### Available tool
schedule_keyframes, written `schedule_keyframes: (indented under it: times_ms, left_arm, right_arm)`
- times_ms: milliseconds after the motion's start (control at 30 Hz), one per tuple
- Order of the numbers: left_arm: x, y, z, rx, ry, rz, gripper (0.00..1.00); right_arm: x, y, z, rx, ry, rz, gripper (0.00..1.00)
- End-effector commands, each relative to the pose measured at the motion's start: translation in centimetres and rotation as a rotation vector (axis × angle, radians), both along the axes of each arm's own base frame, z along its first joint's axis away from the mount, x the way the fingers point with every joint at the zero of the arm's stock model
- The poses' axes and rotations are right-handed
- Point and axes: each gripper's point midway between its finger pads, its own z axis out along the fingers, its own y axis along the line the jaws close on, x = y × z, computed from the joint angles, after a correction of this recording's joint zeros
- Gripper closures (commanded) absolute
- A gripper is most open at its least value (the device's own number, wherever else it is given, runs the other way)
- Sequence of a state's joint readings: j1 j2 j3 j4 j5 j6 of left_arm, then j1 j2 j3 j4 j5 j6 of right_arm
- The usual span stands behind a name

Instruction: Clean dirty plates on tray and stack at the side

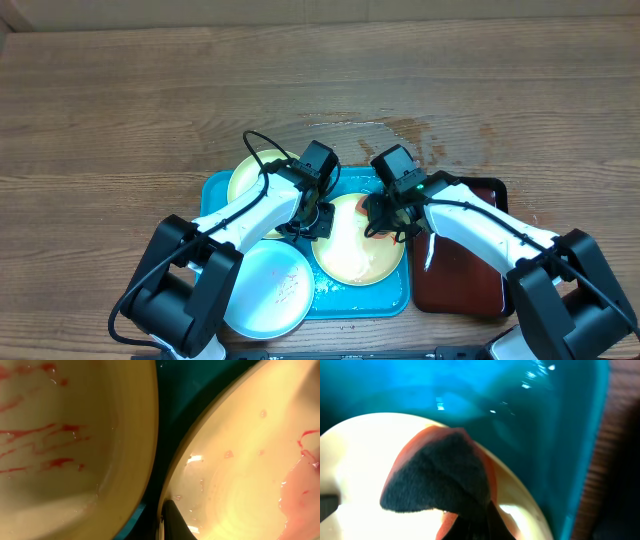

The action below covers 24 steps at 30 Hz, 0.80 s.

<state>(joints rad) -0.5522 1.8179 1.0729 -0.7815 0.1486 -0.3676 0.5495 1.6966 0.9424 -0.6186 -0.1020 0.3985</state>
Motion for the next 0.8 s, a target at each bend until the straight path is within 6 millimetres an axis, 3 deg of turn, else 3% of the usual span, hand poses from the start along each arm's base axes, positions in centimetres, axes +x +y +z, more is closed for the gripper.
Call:
schedule_keyframes:
  times_ms: [0, 167, 267, 433, 633, 767]
  left_arm:
    - [0.0, 0.4, -1.3, 0.036, 0.011, 0.003, 0.96]
    - [0.0, 0.3, -1.3, 0.035, 0.009, 0.003, 0.96]
    - [0.0, 0.3, -1.3, 0.035, 0.009, 0.003, 0.96]
    - [0.0, 0.3, -1.3, 0.035, 0.009, 0.003, 0.96]
    - [0.0, 0.3, -1.3, 0.036, 0.010, 0.003, 0.96]
    - [-0.1, 0.4, -1.3, 0.038, 0.013, 0.003, 0.96]
  right_arm:
    - [-1.6, 2.6, -0.3, 0.031, -0.007, 0.205, 0.96]
    - [-5.4, 4.3, -1.6, 0.009, 0.059, 0.335, 0.96]
    - [-6.6, 2.7, -3.0, -0.093, 0.119, 0.266, 0.96]
    - [-6.0, -2.5, -3.6, -0.341, 0.113, -0.018, 0.96]
    - [-4.5, -4.8, -3.3, -0.383, 0.088, -0.270, 0.96]
    - [-4.2, -6.2, -3.3, -0.392, 0.110, -0.340, 0.96]
